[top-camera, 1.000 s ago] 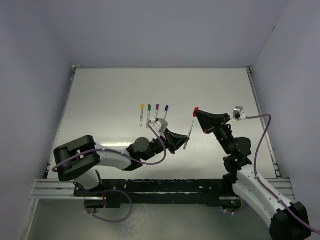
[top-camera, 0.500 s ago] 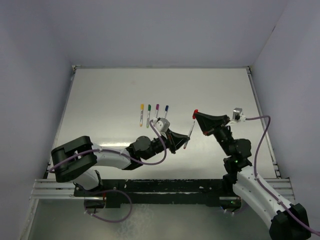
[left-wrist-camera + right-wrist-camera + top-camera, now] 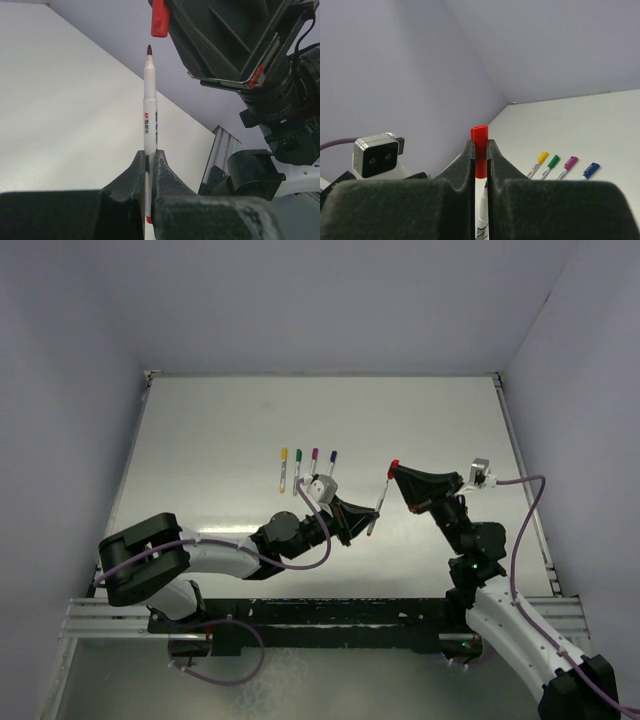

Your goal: Insert the pens into the pen caps

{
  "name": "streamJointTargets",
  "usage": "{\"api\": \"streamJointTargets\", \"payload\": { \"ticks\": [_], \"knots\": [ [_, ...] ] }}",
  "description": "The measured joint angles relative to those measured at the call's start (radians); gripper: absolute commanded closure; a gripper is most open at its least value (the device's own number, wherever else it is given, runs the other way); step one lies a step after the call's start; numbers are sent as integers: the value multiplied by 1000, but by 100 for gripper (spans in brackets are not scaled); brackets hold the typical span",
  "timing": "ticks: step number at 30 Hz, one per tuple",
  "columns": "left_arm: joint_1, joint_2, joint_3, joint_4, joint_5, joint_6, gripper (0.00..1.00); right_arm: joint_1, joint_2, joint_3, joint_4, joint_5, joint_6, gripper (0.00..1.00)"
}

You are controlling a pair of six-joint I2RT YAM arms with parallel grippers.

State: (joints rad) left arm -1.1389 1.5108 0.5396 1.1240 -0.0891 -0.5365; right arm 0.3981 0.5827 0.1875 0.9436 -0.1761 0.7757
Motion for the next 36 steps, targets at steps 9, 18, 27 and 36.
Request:
{"api": "streamJointTargets", "payload": {
  "ticks": [9, 18, 27, 36],
  "knots": [
    [0, 0, 0, 0, -1, 0, 100, 0, 11, -15, 5, 0, 11, 100],
    [0, 0, 0, 0, -1, 0, 100, 0, 23, -18, 8, 0, 18, 100],
    [13, 0, 0, -3, -13, -2, 100, 0, 28, -43, 21, -19, 38, 100],
    [31, 5, 25, -23, 1, -2, 100, 0, 35, -63, 15, -55, 69, 100]
  ]
}}
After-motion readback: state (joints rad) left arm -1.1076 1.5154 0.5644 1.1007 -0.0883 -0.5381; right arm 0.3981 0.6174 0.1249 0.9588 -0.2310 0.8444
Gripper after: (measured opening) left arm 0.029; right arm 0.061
